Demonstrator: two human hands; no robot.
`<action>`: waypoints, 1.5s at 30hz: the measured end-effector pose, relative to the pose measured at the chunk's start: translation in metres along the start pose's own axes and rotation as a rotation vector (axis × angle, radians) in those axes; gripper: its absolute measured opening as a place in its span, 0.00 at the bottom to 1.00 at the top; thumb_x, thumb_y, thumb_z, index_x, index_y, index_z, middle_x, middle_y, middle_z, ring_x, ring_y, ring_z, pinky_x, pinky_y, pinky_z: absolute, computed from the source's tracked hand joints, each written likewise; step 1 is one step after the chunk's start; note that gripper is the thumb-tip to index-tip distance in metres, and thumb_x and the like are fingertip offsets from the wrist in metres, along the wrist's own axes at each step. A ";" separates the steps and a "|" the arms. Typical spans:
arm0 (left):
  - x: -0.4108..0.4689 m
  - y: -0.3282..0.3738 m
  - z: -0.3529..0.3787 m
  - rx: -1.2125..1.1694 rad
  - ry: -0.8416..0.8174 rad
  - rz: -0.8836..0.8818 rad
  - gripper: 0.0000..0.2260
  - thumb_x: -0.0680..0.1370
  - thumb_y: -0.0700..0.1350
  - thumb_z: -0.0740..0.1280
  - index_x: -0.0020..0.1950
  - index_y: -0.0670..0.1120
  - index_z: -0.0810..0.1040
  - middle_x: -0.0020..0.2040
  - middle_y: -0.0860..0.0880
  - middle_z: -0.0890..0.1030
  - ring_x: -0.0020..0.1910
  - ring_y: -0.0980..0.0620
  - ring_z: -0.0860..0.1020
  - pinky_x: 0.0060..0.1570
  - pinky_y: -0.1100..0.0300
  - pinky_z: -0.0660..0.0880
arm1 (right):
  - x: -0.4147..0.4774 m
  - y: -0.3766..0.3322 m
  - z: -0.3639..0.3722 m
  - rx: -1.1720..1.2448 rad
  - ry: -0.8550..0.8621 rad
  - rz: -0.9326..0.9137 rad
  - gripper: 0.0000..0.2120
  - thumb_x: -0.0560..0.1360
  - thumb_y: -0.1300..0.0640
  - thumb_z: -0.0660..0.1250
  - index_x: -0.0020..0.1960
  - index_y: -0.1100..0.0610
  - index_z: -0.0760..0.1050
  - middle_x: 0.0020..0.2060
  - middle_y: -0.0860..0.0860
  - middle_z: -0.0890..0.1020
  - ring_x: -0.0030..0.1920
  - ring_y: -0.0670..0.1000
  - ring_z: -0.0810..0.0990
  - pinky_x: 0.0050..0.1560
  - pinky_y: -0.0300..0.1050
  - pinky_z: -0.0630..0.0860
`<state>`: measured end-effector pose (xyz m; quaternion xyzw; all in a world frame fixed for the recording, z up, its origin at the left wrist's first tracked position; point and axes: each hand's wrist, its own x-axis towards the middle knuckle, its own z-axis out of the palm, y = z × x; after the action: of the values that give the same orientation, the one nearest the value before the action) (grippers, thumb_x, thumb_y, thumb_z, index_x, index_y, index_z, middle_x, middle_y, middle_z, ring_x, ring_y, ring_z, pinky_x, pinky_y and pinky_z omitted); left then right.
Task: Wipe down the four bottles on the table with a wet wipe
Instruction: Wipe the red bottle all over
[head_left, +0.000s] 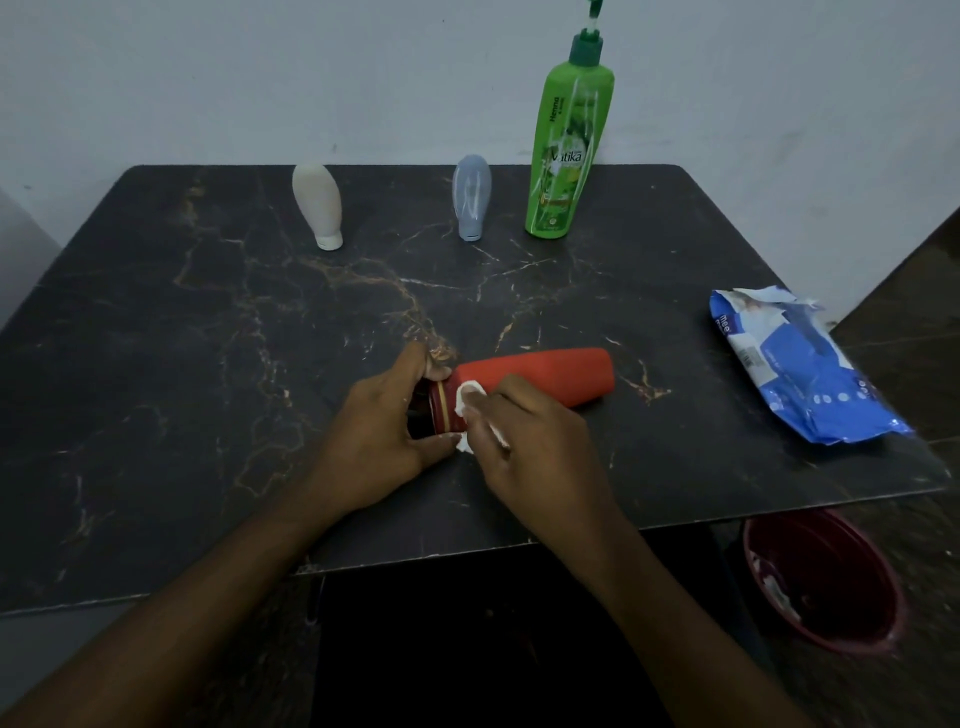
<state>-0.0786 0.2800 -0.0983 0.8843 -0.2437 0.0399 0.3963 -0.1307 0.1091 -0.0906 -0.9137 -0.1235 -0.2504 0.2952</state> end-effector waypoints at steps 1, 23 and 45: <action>0.000 0.001 -0.001 -0.004 -0.002 0.005 0.26 0.67 0.45 0.82 0.56 0.53 0.70 0.55 0.61 0.79 0.52 0.60 0.81 0.51 0.63 0.79 | 0.006 0.000 -0.002 0.012 0.005 0.013 0.06 0.79 0.59 0.66 0.50 0.58 0.81 0.37 0.50 0.75 0.35 0.51 0.75 0.34 0.46 0.71; 0.000 0.000 -0.001 -0.012 -0.020 0.020 0.25 0.68 0.44 0.82 0.55 0.53 0.70 0.54 0.56 0.81 0.51 0.59 0.82 0.49 0.62 0.80 | 0.016 0.003 -0.005 0.016 -0.098 -0.063 0.09 0.78 0.62 0.64 0.57 0.58 0.79 0.46 0.50 0.77 0.45 0.50 0.75 0.44 0.44 0.74; 0.004 -0.008 -0.002 -0.104 0.112 0.075 0.23 0.72 0.42 0.79 0.66 0.53 0.78 0.62 0.60 0.81 0.60 0.59 0.80 0.58 0.67 0.77 | 0.001 0.064 -0.034 -0.009 0.179 0.446 0.08 0.80 0.60 0.64 0.57 0.55 0.79 0.52 0.47 0.73 0.46 0.44 0.76 0.46 0.27 0.70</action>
<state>-0.0714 0.2839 -0.1012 0.8492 -0.2559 0.0912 0.4528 -0.1191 0.0373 -0.0967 -0.8940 0.1090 -0.2596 0.3487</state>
